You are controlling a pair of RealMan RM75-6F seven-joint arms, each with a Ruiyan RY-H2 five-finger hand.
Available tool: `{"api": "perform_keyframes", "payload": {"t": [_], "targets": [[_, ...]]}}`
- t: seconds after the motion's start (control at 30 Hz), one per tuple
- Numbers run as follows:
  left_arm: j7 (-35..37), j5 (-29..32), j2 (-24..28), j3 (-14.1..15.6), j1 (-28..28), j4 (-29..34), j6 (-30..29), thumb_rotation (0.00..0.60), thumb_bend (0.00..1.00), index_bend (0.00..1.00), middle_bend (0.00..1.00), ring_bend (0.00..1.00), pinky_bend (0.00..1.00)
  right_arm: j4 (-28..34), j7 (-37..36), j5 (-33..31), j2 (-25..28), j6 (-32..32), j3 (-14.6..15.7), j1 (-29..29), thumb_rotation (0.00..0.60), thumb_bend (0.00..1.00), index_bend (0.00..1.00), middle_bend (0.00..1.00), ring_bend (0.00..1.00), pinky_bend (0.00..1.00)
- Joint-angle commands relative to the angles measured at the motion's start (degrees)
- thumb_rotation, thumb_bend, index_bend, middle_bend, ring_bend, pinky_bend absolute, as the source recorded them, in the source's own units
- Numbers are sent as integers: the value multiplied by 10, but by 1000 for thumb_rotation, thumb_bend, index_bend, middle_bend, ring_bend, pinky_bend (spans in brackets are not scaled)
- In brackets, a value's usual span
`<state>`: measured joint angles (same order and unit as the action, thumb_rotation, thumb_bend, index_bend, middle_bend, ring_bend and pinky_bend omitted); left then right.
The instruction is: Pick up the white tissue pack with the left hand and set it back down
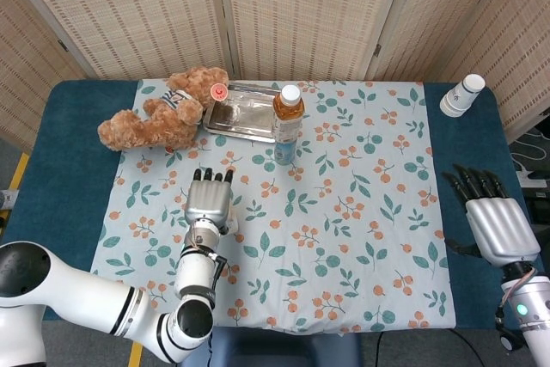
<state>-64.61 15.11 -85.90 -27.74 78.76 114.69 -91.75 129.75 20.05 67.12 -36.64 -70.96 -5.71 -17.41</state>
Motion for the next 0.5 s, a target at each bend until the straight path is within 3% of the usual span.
{"api": "perform_keyframes", "payload": {"t": [0.03, 0.5], "targets": [[-2, -2, -3, 0, -5, -5, 4, 600, 157, 24, 121, 0, 60, 0, 1, -1, 0, 1, 0, 0, 600, 122, 99, 1, 0, 0], [-11, -8, -19, -7, -20, -39, 16, 600, 152, 21, 120, 0, 62, -2, 7, -9, -4, 4, 0, -3, 600, 122, 103, 1, 0, 0]]}}
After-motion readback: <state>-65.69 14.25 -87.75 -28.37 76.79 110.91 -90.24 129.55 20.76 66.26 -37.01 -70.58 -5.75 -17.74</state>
